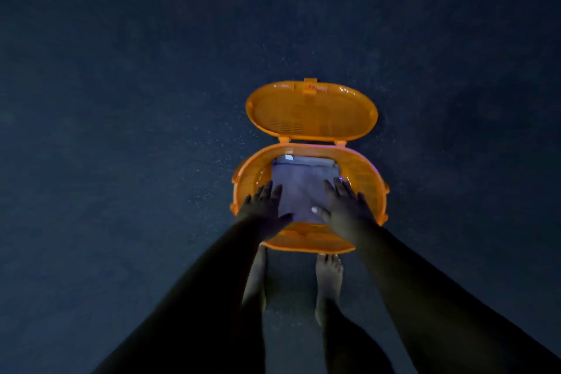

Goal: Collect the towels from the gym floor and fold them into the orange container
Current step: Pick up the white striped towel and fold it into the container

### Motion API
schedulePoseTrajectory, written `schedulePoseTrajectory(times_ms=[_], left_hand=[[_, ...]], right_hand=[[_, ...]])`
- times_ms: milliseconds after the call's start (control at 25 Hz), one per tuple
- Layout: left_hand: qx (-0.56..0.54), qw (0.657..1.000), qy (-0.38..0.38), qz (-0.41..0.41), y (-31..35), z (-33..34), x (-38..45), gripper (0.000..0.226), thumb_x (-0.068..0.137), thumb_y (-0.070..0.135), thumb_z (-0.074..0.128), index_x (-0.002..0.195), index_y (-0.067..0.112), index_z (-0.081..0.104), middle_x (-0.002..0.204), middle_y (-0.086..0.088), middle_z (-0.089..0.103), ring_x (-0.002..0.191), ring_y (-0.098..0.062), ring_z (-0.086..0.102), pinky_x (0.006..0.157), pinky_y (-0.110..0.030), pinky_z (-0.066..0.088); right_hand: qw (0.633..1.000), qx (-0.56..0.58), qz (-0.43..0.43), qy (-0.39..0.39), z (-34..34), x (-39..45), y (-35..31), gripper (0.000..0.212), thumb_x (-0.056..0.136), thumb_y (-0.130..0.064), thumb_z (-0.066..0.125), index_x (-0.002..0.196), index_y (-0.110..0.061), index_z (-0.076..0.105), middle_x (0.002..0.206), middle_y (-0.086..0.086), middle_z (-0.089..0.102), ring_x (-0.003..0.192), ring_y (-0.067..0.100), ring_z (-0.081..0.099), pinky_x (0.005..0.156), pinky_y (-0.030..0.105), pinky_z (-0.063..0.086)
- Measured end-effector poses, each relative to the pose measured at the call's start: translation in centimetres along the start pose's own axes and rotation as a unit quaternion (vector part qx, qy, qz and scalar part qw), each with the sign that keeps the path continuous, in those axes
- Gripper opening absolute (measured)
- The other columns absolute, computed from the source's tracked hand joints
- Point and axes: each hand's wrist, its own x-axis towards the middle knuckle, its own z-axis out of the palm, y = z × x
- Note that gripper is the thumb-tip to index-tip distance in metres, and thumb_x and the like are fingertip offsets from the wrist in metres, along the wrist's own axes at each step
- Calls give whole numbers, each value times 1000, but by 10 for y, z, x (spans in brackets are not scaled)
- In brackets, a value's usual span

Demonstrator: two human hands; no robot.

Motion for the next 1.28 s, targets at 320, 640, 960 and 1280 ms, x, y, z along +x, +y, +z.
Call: schedulePoseTrajectory(times_ms=[320,640,960,1280], left_hand=[[-166,962,144,-164,14,-102,-388,101,90,77,46,164,18,10,171,-11,10,157,-27,14,124,-50,21],[-281,841,288,-361,-3,-35,-638,102,89,81,40,164,21,4,172,-5,5,158,-22,5,126,-49,12],[-353,671,362,-542,-32,101,-852,103,88,83,39,164,24,2,172,-4,2,158,-22,3,126,-50,9],[-324,565,404,-642,-68,206,-1059,101,89,81,39,164,25,1,172,-2,1,158,-21,2,127,-49,9]], right_hand=[[970,-106,-212,45,-172,-288,-133,82,97,-66,42,161,-23,15,170,3,7,157,24,2,123,56,12],[837,-299,-452,79,-152,-475,-298,88,95,-73,38,162,-23,10,170,2,4,157,22,2,124,55,9],[650,-386,-651,72,-22,-677,-446,89,94,-75,35,162,-26,7,171,0,1,157,20,-2,124,53,6],[541,-371,-751,78,102,-867,-543,87,95,-73,35,162,-26,4,170,0,-2,157,19,-4,125,52,3]])
